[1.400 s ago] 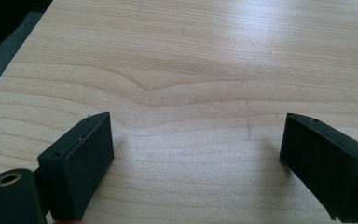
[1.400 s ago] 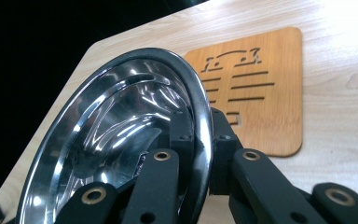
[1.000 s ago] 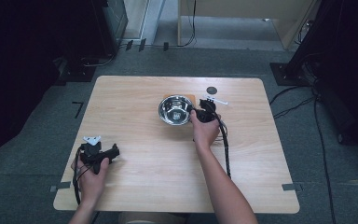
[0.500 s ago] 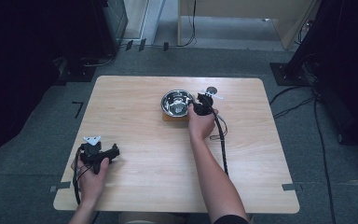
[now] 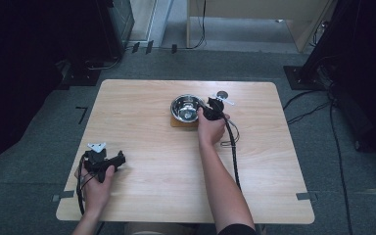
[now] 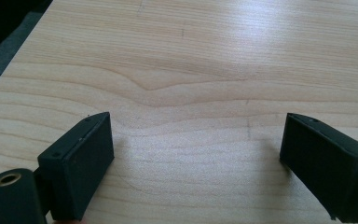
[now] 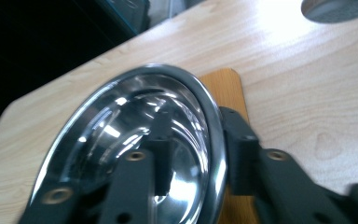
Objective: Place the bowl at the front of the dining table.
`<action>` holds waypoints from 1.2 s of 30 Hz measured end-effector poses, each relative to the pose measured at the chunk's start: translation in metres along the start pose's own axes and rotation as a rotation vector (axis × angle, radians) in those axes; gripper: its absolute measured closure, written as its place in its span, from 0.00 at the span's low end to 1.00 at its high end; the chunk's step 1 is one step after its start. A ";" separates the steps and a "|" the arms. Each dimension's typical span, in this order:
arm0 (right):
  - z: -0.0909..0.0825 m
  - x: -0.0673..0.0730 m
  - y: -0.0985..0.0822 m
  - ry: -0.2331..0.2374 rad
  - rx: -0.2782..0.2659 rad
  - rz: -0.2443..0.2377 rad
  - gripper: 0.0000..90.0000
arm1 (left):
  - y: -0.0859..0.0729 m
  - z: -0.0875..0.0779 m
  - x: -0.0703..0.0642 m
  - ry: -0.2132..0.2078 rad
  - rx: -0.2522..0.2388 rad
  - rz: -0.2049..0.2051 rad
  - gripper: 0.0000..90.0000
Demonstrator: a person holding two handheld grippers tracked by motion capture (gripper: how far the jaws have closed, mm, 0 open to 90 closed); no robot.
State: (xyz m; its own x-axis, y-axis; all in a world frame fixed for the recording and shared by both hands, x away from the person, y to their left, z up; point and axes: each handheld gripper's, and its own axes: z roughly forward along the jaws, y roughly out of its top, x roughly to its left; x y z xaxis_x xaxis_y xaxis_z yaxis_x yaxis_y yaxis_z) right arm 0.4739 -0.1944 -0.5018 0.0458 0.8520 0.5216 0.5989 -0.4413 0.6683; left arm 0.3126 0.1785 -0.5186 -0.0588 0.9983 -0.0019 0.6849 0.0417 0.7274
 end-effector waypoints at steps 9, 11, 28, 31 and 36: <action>-0.016 -0.001 0.009 0.017 0.057 -0.132 0.31 | 0.000 0.000 0.000 0.000 -0.001 0.000 0.10; -0.021 -0.001 0.011 0.039 0.075 -0.160 0.26 | 0.000 0.000 0.000 0.000 -0.001 0.000 0.10; -0.087 -0.028 0.003 0.082 0.074 -0.334 0.20 | 0.000 0.000 0.000 0.000 0.000 0.000 0.10; -0.095 -0.033 -0.002 0.076 0.087 -0.354 0.17 | 0.000 0.000 0.000 0.000 0.000 0.000 0.10; -0.109 -0.042 -0.010 0.062 0.077 -0.389 0.16 | 0.000 0.000 0.000 0.000 0.000 0.000 0.10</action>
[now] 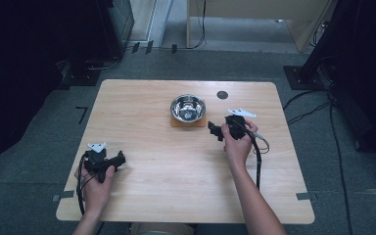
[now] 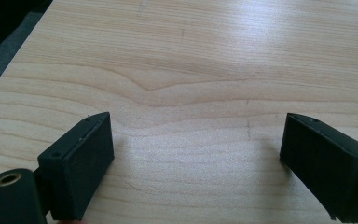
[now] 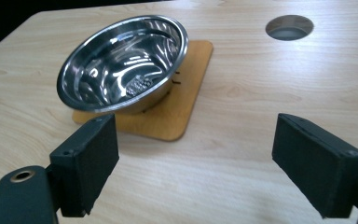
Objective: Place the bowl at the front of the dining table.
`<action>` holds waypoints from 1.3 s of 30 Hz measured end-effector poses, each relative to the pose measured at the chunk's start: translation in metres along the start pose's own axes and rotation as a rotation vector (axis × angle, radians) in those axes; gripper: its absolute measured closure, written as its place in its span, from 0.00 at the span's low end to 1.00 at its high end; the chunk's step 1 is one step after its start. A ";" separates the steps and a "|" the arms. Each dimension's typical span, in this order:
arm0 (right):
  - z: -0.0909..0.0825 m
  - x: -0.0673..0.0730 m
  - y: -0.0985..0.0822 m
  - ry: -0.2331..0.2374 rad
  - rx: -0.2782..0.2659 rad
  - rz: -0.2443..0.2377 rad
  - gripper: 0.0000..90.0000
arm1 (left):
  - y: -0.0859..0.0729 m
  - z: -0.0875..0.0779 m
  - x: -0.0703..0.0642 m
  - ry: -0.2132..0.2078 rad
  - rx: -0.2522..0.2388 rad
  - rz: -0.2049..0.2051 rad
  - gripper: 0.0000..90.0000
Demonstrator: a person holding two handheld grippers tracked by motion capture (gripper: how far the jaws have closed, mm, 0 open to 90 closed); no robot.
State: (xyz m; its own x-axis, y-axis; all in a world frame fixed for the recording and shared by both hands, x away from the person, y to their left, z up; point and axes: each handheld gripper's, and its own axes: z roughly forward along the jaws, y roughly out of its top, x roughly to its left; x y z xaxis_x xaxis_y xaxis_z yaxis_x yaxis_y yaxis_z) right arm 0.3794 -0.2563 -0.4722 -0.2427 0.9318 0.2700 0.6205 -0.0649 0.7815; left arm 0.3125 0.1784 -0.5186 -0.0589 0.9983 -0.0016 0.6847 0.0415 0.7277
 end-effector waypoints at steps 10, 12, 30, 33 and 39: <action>-0.018 -0.014 -0.020 -0.014 0.001 0.004 0.15 | 0.000 0.000 0.000 0.000 -0.001 -0.003 0.10; -0.021 -0.017 -0.024 -0.016 0.004 0.010 0.15 | 0.000 0.000 0.000 0.001 -0.002 -0.004 0.10; -0.046 -0.039 -0.055 -0.057 0.023 0.020 0.15 | 0.000 0.000 0.000 0.000 -0.002 -0.003 0.10; -0.051 -0.044 -0.058 -0.068 0.021 0.026 0.15 | 0.000 0.000 0.000 0.000 -0.001 -0.003 0.10; -0.060 -0.052 -0.063 -0.083 0.017 0.030 0.15 | 0.000 0.000 0.000 0.000 -0.002 -0.003 0.10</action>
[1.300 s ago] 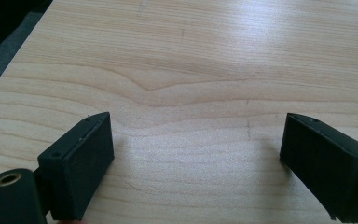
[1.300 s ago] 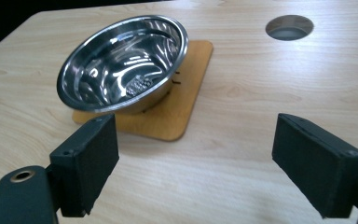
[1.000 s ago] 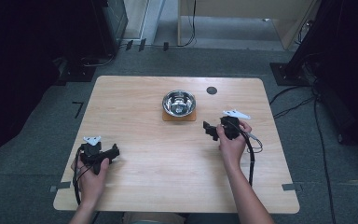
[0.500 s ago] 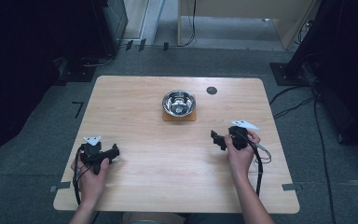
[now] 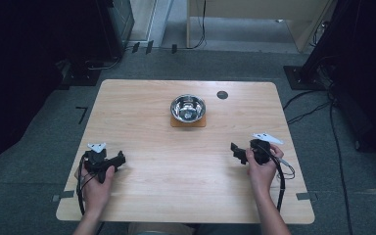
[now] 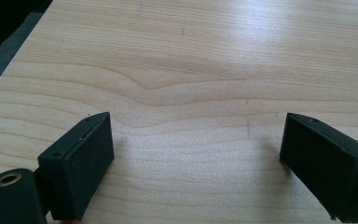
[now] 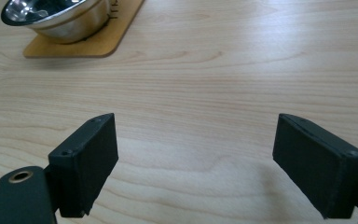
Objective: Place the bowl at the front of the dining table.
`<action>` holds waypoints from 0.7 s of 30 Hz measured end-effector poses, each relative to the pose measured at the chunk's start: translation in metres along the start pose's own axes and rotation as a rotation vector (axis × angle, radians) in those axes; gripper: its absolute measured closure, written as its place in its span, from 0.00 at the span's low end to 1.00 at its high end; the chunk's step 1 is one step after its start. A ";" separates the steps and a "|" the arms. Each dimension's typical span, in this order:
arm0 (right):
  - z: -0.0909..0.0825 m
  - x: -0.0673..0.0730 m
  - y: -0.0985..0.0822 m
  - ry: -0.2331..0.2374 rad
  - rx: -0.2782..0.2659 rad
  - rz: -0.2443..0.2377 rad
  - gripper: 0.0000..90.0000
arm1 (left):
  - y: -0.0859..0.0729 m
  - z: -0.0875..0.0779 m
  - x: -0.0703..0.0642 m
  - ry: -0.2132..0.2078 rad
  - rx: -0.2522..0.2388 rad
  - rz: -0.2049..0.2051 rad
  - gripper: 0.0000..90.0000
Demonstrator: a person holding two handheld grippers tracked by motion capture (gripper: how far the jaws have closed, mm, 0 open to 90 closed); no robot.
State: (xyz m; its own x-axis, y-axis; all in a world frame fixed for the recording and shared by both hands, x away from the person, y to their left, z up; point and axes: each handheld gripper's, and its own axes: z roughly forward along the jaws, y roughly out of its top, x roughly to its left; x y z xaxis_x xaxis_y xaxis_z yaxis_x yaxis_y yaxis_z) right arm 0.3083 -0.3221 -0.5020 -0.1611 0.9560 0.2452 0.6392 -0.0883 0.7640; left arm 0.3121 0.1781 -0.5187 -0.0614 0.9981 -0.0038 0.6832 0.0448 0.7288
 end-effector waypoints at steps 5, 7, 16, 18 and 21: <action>-0.007 -0.009 -0.006 -0.018 0.001 0.014 0.15 | 0.000 0.000 0.000 0.000 0.000 0.000 0.10; -0.010 -0.012 -0.008 -0.024 0.001 0.019 0.15 | 0.000 0.000 0.000 0.000 0.000 0.000 0.10; -0.022 -0.024 -0.020 -0.044 0.002 0.038 0.15 | 0.000 0.000 0.000 0.000 -0.001 -0.001 0.10; -0.025 -0.028 -0.023 -0.051 0.005 0.041 0.15 | 0.000 0.000 0.000 0.000 0.000 0.000 0.10; -0.031 -0.034 -0.028 -0.067 0.009 0.052 0.15 | 0.000 0.000 0.000 0.000 -0.002 -0.002 0.10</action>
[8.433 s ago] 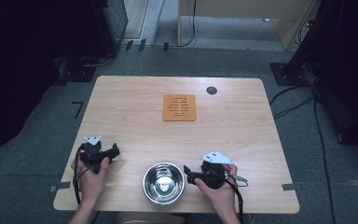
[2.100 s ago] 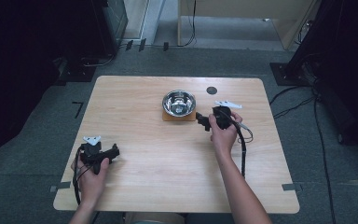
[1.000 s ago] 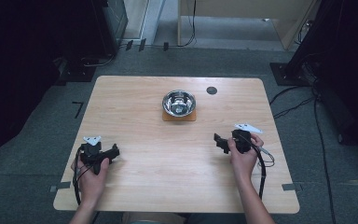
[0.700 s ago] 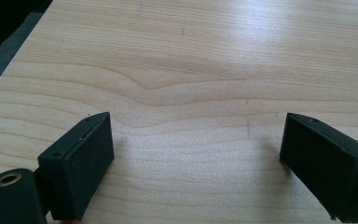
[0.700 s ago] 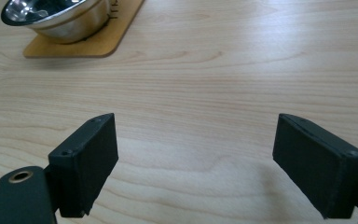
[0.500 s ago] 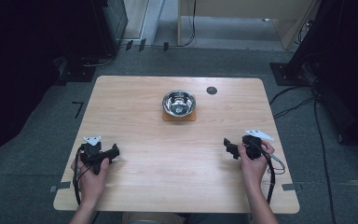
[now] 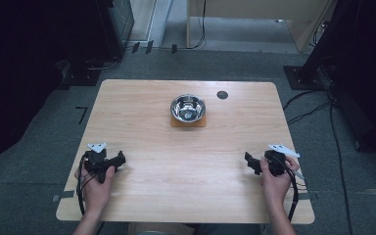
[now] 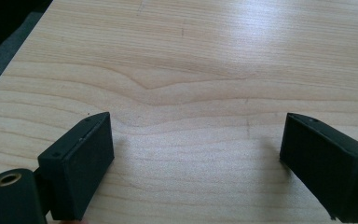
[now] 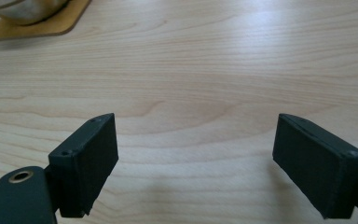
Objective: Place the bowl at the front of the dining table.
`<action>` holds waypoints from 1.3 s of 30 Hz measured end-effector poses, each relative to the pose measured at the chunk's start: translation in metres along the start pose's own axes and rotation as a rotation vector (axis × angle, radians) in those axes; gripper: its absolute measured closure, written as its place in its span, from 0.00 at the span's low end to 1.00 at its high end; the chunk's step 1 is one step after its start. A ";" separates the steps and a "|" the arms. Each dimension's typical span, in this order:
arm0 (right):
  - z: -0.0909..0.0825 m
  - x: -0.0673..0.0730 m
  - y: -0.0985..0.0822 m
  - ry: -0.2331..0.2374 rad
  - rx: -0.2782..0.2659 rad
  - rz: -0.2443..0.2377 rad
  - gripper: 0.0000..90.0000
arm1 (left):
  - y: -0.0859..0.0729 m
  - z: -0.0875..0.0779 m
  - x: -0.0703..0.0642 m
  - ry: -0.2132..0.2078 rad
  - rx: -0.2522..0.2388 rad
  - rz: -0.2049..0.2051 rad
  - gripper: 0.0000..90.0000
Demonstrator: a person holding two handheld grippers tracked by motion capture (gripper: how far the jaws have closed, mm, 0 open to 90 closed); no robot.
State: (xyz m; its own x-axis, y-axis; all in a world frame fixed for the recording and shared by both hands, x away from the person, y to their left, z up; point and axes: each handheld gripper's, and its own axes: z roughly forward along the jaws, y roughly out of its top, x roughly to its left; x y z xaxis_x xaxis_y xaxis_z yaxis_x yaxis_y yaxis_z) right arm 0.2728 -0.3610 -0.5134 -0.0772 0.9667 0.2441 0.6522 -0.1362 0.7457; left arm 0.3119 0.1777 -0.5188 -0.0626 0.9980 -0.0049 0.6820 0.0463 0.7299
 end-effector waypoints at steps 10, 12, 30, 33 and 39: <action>-0.013 -0.017 -0.007 -0.039 -0.005 0.016 0.15 | 0.000 0.000 0.000 0.000 0.000 0.000 0.10; -0.016 -0.021 -0.009 -0.047 -0.004 0.017 0.15 | 0.000 0.000 0.000 0.000 0.000 0.000 0.10; -0.045 -0.055 -0.028 -0.137 0.014 0.038 0.15 | 0.000 0.000 0.000 0.000 0.000 0.001 0.10; -0.049 -0.059 -0.032 -0.159 0.017 0.025 0.15 | 0.000 0.000 0.000 0.000 0.001 0.001 0.10; -0.053 -0.059 -0.040 -0.243 0.037 -0.076 0.14 | 0.000 0.000 0.000 0.000 0.000 0.001 0.10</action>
State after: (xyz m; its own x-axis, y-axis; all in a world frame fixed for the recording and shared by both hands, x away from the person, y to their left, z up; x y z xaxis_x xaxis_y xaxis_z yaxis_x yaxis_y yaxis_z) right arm 0.2114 -0.4241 -0.5249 0.0538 0.9981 0.0287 0.6792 -0.0576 0.7317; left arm 0.3118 0.1778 -0.5188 -0.0621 0.9981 -0.0042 0.6824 0.0455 0.7296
